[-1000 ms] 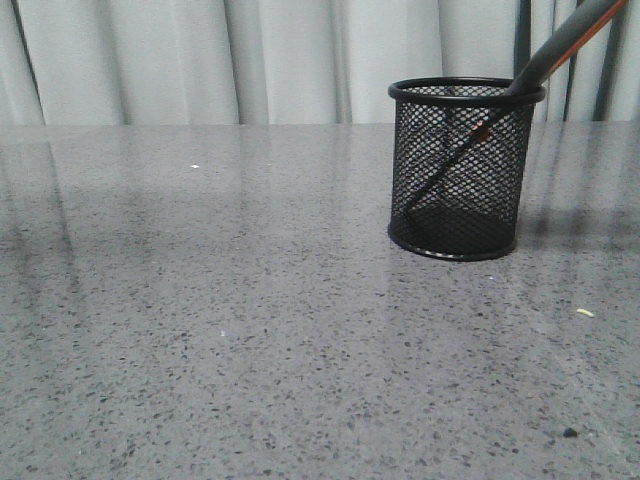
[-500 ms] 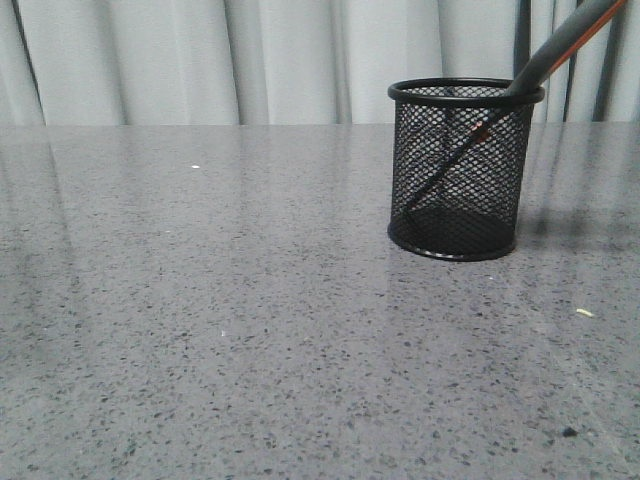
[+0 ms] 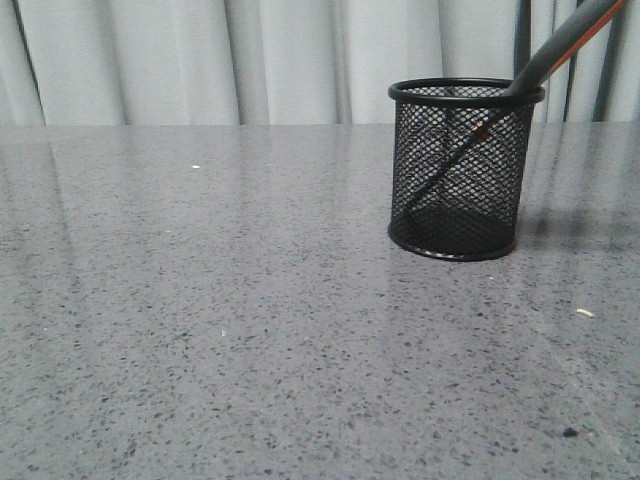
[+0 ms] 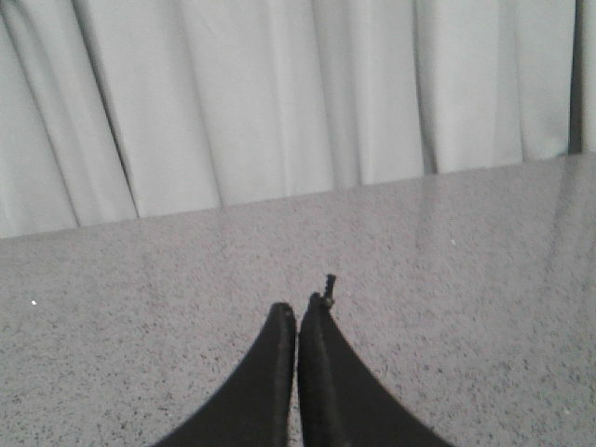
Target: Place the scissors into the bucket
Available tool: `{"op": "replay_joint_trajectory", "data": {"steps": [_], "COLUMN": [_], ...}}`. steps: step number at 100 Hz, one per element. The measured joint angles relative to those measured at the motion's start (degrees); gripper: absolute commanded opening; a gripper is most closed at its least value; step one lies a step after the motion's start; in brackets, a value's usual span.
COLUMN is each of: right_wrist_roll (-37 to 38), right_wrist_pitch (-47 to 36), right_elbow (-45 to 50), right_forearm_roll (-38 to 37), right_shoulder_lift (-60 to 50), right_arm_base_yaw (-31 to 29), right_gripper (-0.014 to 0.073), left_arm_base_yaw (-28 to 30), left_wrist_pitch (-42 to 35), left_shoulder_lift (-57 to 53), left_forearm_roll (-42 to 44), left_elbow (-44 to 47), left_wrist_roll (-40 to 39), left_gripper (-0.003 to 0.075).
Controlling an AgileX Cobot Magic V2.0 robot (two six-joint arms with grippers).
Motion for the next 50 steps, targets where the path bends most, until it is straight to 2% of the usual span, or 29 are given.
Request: {"op": "replay_joint_trajectory", "data": {"steps": [50], "right_wrist_roll": [0.0], "right_wrist_pitch": [-0.2], "right_elbow": [0.0], "right_forearm_roll": [0.0], "right_shoulder_lift": [0.0], "right_arm_base_yaw": [0.0], "right_gripper": [-0.0074], "left_arm_base_yaw": [0.0], "left_wrist_pitch": [-0.8], "left_shoulder_lift": [-0.1], "left_forearm_roll": [-0.5], "left_elbow": [0.0], "left_wrist_roll": [0.0], "left_gripper": [-0.002]}}
